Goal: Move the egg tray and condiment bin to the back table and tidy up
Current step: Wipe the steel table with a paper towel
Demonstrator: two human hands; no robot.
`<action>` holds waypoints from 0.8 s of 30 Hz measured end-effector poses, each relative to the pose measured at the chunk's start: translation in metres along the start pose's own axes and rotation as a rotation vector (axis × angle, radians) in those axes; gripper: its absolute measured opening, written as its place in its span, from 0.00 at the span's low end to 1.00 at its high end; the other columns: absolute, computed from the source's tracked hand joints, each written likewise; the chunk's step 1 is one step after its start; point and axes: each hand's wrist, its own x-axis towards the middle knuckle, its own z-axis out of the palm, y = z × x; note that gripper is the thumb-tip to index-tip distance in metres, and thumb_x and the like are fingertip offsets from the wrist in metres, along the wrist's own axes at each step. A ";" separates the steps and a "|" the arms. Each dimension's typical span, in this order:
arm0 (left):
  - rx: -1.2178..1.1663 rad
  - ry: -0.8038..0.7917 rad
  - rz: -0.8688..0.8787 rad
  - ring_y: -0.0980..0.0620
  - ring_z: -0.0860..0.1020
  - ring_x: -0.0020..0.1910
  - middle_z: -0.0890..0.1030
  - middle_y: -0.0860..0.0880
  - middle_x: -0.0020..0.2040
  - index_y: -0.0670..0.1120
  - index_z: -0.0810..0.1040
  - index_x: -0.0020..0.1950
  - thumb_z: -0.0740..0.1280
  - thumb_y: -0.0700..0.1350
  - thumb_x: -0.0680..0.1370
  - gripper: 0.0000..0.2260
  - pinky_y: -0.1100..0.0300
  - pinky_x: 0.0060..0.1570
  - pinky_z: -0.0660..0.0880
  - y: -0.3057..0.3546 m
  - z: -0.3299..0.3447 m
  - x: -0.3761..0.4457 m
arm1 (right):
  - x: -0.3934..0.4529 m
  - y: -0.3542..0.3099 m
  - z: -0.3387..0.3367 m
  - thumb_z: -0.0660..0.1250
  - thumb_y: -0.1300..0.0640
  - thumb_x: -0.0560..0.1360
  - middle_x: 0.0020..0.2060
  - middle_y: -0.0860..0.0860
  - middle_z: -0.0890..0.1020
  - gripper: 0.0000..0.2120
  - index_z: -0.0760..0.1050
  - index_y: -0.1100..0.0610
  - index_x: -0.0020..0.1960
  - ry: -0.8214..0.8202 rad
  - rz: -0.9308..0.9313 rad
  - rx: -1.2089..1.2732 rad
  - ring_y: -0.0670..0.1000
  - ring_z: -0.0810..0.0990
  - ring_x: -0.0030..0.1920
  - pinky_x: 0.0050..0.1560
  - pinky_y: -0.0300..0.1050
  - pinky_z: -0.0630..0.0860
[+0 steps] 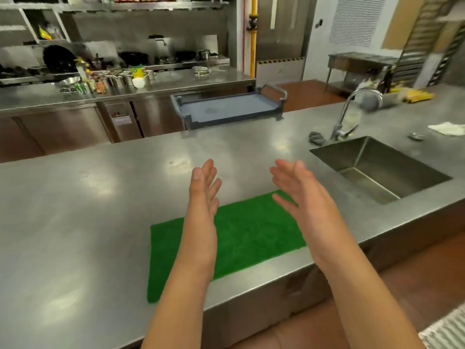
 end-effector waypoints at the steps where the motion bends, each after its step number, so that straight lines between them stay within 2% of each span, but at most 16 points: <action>1: -0.002 -0.017 -0.003 0.66 0.72 0.66 0.73 0.64 0.69 0.61 0.68 0.73 0.50 0.72 0.73 0.32 0.52 0.74 0.61 -0.002 0.000 0.002 | 0.000 0.001 -0.001 0.55 0.31 0.68 0.66 0.42 0.77 0.37 0.70 0.48 0.72 0.021 -0.001 0.000 0.41 0.74 0.66 0.70 0.48 0.70; 6: -0.027 -0.089 -0.057 0.66 0.72 0.66 0.74 0.64 0.68 0.63 0.70 0.70 0.50 0.71 0.74 0.29 0.52 0.74 0.61 -0.019 0.002 0.007 | -0.009 0.016 -0.009 0.56 0.31 0.66 0.67 0.44 0.77 0.40 0.69 0.50 0.73 0.110 0.030 0.010 0.40 0.75 0.66 0.69 0.45 0.71; 11: -0.004 -0.196 -0.080 0.66 0.71 0.67 0.73 0.64 0.69 0.62 0.69 0.71 0.49 0.70 0.74 0.29 0.53 0.74 0.61 -0.026 0.034 0.008 | -0.018 0.019 -0.039 0.57 0.31 0.66 0.67 0.43 0.77 0.40 0.69 0.50 0.73 0.211 0.042 0.020 0.39 0.75 0.66 0.69 0.46 0.71; 18: -0.028 -0.360 -0.056 0.65 0.72 0.66 0.72 0.61 0.71 0.58 0.67 0.74 0.49 0.69 0.74 0.32 0.53 0.73 0.62 -0.028 0.132 0.012 | -0.024 -0.004 -0.128 0.64 0.31 0.69 0.65 0.43 0.79 0.35 0.74 0.49 0.70 0.386 -0.032 0.065 0.39 0.76 0.64 0.69 0.48 0.72; 21: -0.029 -0.433 -0.035 0.65 0.72 0.67 0.72 0.61 0.71 0.59 0.67 0.74 0.49 0.69 0.74 0.32 0.53 0.73 0.62 -0.029 0.178 0.009 | -0.026 -0.013 -0.174 0.61 0.33 0.69 0.64 0.43 0.80 0.34 0.74 0.49 0.70 0.449 -0.056 0.055 0.39 0.76 0.64 0.69 0.49 0.72; 24: -0.034 -0.493 -0.024 0.65 0.72 0.67 0.72 0.61 0.71 0.59 0.67 0.74 0.49 0.69 0.74 0.31 0.54 0.73 0.62 -0.032 0.229 0.012 | -0.021 -0.020 -0.225 0.59 0.38 0.76 0.62 0.43 0.81 0.25 0.74 0.48 0.68 0.518 -0.075 0.066 0.39 0.77 0.63 0.69 0.49 0.71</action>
